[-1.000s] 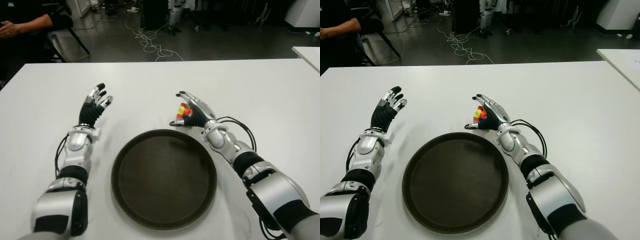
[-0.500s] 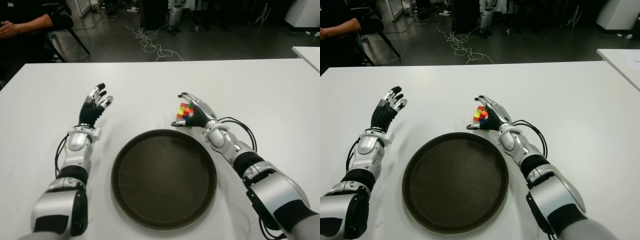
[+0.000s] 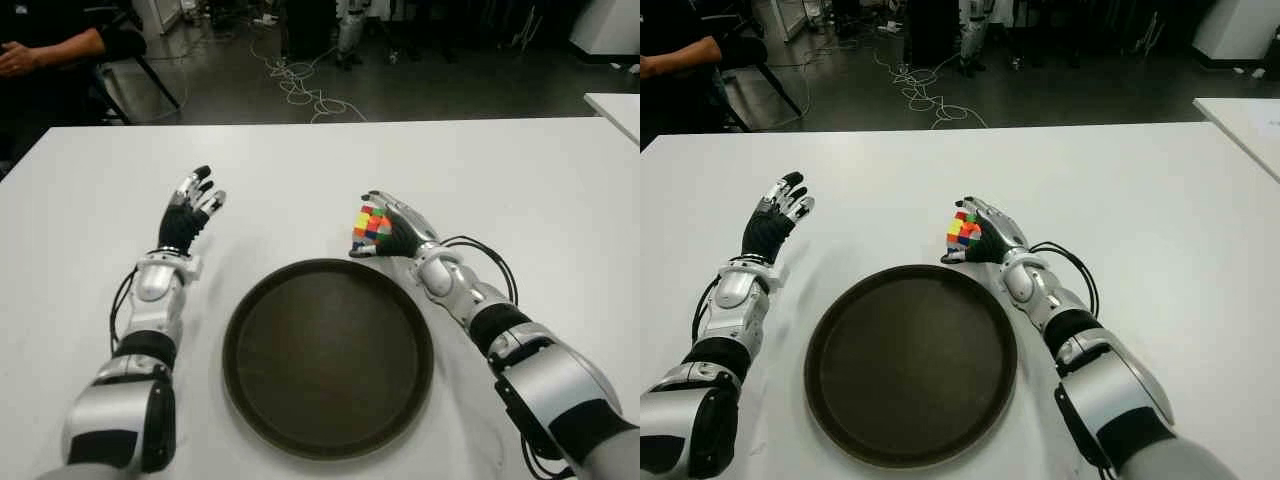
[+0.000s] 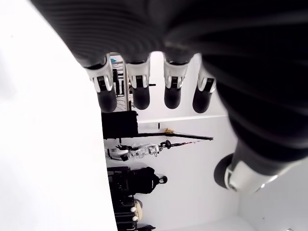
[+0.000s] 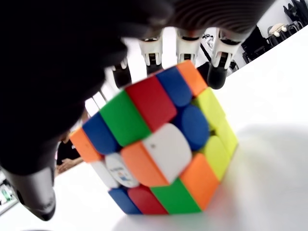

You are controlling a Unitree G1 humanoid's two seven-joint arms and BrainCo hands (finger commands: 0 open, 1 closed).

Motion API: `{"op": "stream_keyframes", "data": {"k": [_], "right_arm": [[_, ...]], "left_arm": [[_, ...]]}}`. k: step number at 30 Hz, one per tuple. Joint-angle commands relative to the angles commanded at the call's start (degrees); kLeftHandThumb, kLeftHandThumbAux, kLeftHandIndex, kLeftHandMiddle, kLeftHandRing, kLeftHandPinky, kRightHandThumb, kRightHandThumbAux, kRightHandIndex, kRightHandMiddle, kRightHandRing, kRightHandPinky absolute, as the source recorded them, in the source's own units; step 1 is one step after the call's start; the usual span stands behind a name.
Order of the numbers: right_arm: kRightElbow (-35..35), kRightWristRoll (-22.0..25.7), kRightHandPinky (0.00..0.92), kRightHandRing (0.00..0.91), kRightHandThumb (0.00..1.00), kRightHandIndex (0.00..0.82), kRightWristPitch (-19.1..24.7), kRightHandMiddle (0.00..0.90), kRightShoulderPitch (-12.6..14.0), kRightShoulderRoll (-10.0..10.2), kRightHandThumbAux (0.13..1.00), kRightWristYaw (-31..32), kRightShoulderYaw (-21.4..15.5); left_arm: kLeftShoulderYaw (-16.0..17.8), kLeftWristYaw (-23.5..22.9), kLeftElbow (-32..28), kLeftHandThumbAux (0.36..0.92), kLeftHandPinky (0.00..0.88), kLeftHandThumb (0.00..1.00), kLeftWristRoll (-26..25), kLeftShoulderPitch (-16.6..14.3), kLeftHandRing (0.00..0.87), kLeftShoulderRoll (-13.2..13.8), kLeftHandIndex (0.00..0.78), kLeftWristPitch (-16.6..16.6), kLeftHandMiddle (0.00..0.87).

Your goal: Pick up the Rubik's Cube and put it in the plate

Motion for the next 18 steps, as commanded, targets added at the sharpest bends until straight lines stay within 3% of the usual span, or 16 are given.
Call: {"op": "stream_keyframes", "data": {"k": [18], "right_arm": [[0.0, -5.0, 0.109, 0.100, 0.000, 0.107, 4.2, 0.092, -1.9, 0.0, 0.749, 0.4, 4.8]], "left_arm": [[-0.4, -0.2, -0.3, 0.627, 0.000, 0.000, -0.1, 0.3, 0.000, 0.2, 0.000, 0.0, 0.020]]}}
